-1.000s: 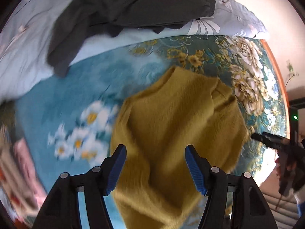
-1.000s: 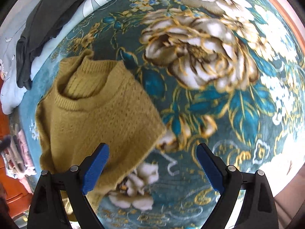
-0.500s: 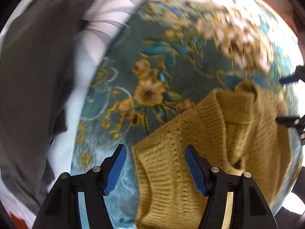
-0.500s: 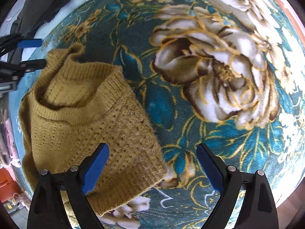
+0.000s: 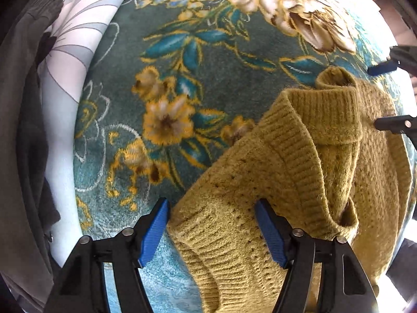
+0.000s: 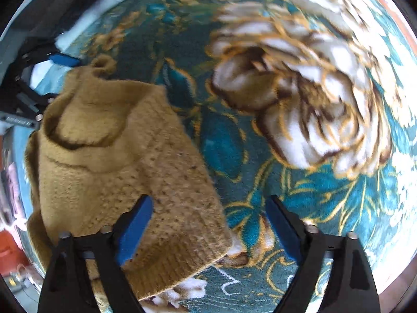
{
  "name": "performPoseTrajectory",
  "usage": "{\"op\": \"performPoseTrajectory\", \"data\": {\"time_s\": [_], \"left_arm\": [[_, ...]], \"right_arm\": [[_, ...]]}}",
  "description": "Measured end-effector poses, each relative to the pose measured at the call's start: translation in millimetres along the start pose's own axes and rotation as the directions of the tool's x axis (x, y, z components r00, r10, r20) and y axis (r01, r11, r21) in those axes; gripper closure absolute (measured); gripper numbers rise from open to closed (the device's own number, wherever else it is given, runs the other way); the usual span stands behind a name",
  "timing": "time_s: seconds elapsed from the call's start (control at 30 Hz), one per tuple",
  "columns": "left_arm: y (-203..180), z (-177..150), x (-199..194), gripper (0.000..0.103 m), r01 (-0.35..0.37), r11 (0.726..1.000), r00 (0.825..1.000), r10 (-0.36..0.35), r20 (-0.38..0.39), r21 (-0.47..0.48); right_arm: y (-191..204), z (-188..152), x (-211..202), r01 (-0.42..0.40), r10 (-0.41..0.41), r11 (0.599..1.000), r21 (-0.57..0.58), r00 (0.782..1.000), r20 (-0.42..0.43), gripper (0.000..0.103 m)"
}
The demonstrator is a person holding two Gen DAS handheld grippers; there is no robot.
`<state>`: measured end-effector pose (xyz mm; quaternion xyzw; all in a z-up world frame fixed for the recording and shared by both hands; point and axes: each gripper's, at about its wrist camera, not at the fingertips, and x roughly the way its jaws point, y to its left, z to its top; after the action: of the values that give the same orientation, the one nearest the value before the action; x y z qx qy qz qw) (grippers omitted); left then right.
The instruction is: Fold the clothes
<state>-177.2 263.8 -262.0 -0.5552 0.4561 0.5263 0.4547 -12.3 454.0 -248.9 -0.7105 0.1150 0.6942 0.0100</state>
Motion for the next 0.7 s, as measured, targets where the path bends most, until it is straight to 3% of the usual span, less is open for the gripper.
{"op": "performPoseTrajectory", "data": {"time_s": [0.07,0.17,0.23,0.3,0.33,0.53,0.63,0.7], "left_arm": [[3.3,-3.0,-3.3,0.045,0.008,1.0,1.0,-0.008,-0.002,-0.018],[7.8,-8.0,-9.3,0.067,0.013,0.999,1.0,-0.014,-0.013,-0.046],[9.5,-12.5,-13.2,0.083,0.008,0.998,1.0,-0.009,-0.021,-0.056],[10.7,-18.4,-21.0,0.085,0.003,0.997,1.0,-0.004,-0.012,-0.08],[11.2,-21.6,-25.5,0.086,0.0,0.995,1.0,0.0,-0.005,-0.095],[7.8,-61.4,-76.4,0.087,-0.012,0.971,0.994,0.037,0.099,-0.239],[7.0,-97.6,-115.8,0.087,-0.028,0.93,0.983,0.091,0.157,-0.366],[-26.7,-109.4,-128.8,0.087,-0.045,0.891,0.975,0.138,0.175,-0.453]], "right_arm": [[-4.6,-1.1,1.7,0.001,-0.001,1.0,0.031,1.0,-0.013,0.028],[-6.9,-1.2,-1.1,-0.016,0.018,0.999,0.05,0.999,-0.026,0.041],[-10.2,-1.1,-2.8,-0.042,0.045,0.996,0.078,0.998,-0.042,0.06],[-11.2,-1.2,-6.2,-0.058,0.064,0.993,0.101,0.997,-0.053,0.082],[-11.4,-1.4,-8.1,-0.063,0.07,0.992,0.111,0.996,-0.057,0.088],[-1.6,-13.2,-48.7,-0.058,0.056,0.991,0.122,0.998,0.022,0.093],[0.1,-25.0,-77.5,-0.083,0.07,0.987,0.14,0.993,0.093,0.093],[5.5,-37.7,-95.3,-0.105,0.085,0.983,0.151,0.987,0.137,0.093]]}}
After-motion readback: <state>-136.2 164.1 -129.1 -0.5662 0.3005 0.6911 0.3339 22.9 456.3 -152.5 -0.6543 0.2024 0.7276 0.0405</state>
